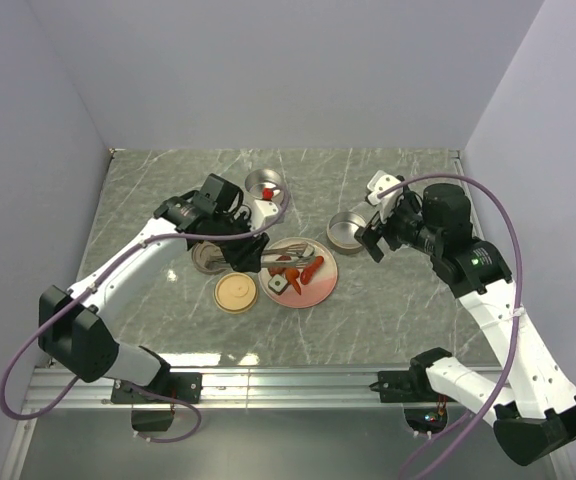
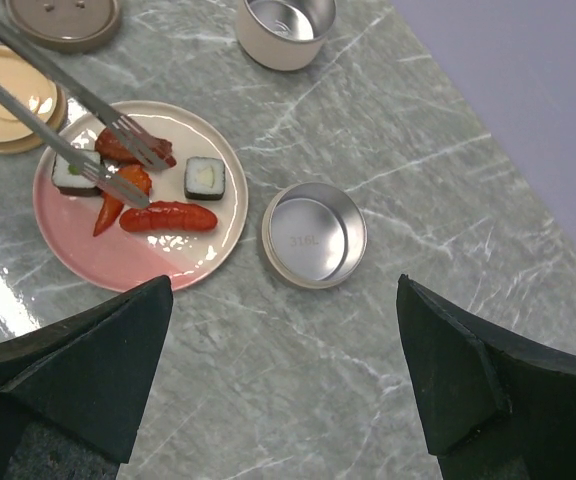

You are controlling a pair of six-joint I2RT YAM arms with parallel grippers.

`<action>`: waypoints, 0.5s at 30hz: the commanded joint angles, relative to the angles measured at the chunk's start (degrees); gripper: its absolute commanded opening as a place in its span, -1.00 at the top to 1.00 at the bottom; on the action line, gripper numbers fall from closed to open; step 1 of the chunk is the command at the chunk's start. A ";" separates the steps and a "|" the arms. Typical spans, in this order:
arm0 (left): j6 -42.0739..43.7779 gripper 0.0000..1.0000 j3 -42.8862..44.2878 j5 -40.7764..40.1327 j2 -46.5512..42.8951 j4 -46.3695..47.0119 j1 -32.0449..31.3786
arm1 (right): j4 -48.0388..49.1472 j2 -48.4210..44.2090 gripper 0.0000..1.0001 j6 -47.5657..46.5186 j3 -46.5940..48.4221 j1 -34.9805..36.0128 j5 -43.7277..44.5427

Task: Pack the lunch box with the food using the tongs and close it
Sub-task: Pick up the food using the clamp

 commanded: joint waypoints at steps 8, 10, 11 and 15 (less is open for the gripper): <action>-2.84 0.03 2.59 -7.39 3.36 3.34 -0.59 | 2.15 -0.38 -0.99 3.54 -0.10 -1.68 1.44; -4.25 0.02 3.73 -9.24 4.59 3.35 -0.59 | 2.33 -0.03 -0.99 3.71 -0.02 -1.77 1.36; -4.86 0.02 4.44 -9.59 5.46 3.44 -0.59 | 2.33 0.06 -0.99 3.71 0.07 -1.85 1.36; -5.66 0.00 5.50 -10.47 6.61 3.96 -0.59 | 2.15 0.23 -0.99 3.28 0.16 -1.86 1.44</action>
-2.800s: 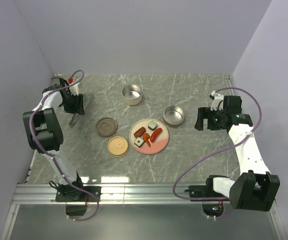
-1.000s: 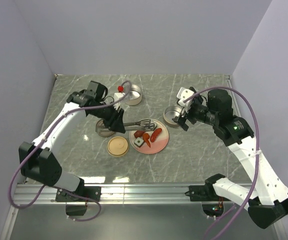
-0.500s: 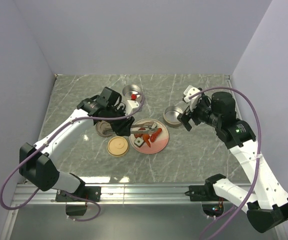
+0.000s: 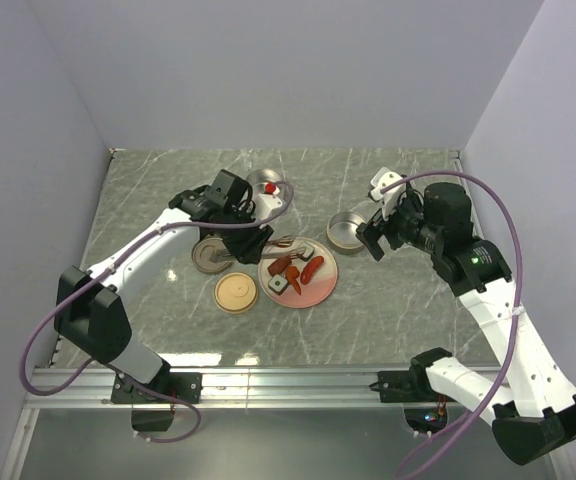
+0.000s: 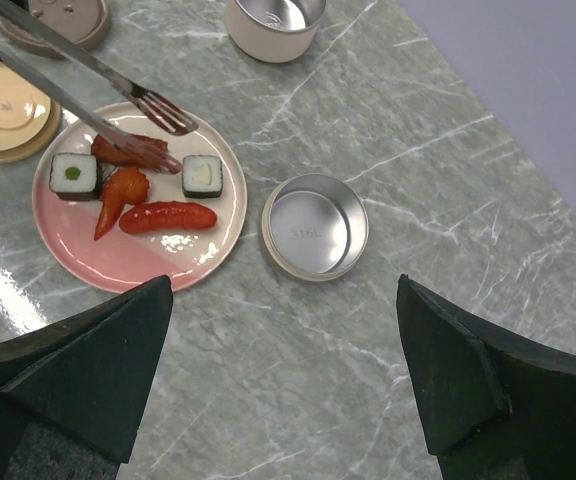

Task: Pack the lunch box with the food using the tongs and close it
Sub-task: Pick up the food using the clamp

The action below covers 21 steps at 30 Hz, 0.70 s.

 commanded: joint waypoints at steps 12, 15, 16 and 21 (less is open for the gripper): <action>-2.49 -0.06 6.74 -3.40 5.26 1.99 -2.02 | 3.03 -0.62 -0.99 0.81 -1.22 -1.40 1.73; -2.93 -0.07 7.36 -2.96 6.23 2.52 -2.37 | 2.68 -0.80 -0.99 0.72 -1.40 -1.58 1.91; -3.19 -0.07 7.62 -3.05 6.75 2.70 -2.64 | 2.59 -0.89 -0.99 0.63 -1.49 -1.49 1.91; -3.64 -0.07 7.71 -4.54 7.99 3.32 -3.69 | 2.33 -0.89 -0.99 0.46 -1.49 -1.58 2.52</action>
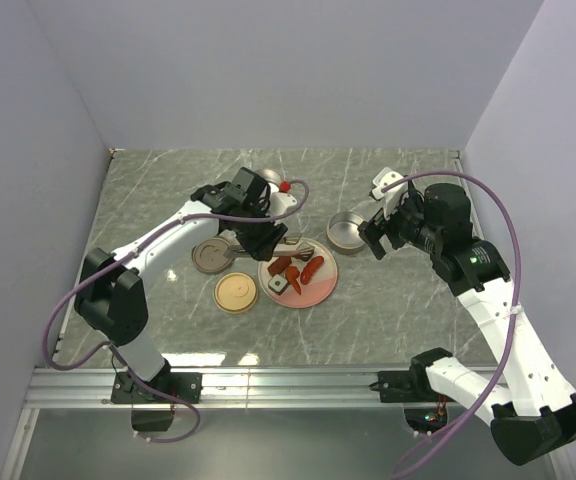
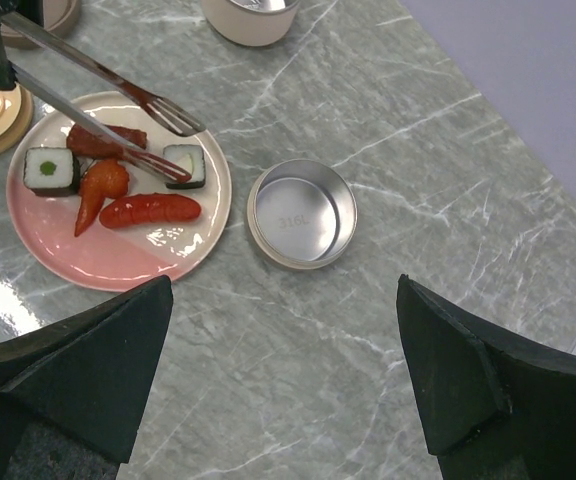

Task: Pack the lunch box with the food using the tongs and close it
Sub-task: Pick up the food using the clamp

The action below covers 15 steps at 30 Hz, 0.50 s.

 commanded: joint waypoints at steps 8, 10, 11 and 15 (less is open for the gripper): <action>-1.32 -0.06 2.31 -2.58 1.50 2.42 -1.73 | 1.87 -0.91 -0.99 0.70 -0.70 -0.88 0.99; -1.41 -0.06 2.22 -3.19 1.94 2.42 -1.99 | 1.96 -0.65 -0.99 0.79 -0.62 -0.88 1.17; -1.41 -0.06 2.22 -3.29 2.12 2.42 -2.08 | 1.87 -0.56 -0.99 0.96 -0.53 -1.05 1.26; -1.85 -0.05 2.66 -4.43 3.34 1.72 -2.08 | 1.61 -0.47 -0.99 1.05 -0.26 -1.50 0.91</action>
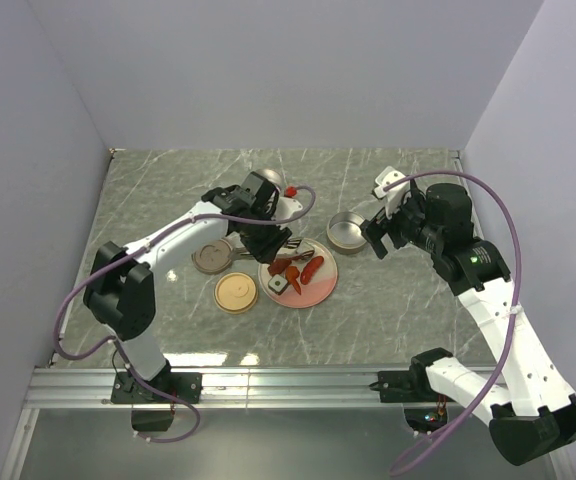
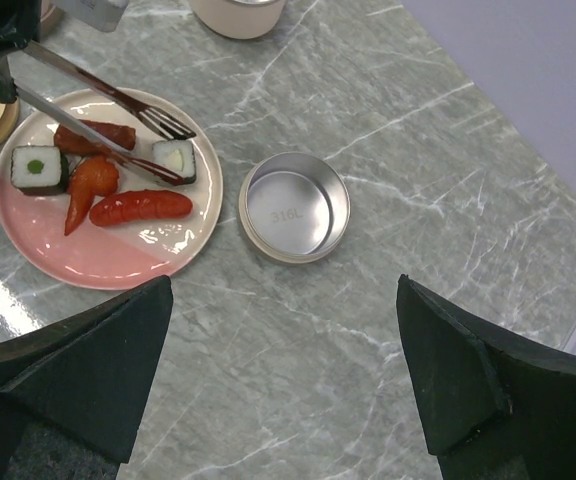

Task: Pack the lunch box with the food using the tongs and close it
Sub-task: Pick up the food using the clamp, then place the food into the lunch box

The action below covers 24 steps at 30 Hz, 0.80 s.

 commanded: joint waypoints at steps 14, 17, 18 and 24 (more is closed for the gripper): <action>-1.96 0.31 7.14 -1.59 0.73 -0.98 -0.31 | 1.50 -0.19 -0.99 3.62 0.37 -3.41 -1.33; -2.22 0.45 9.34 -0.45 0.73 -2.20 -0.40 | 1.32 0.08 -0.99 5.55 0.28 -5.60 -3.17; -2.05 0.49 9.78 -0.19 0.73 -2.47 -0.40 | 1.32 0.17 -0.99 6.51 0.20 -6.04 -3.61; -2.22 0.53 14.87 1.92 1.34 -3.00 -0.49 | 1.15 0.17 -0.99 8.89 0.63 -9.29 -5.72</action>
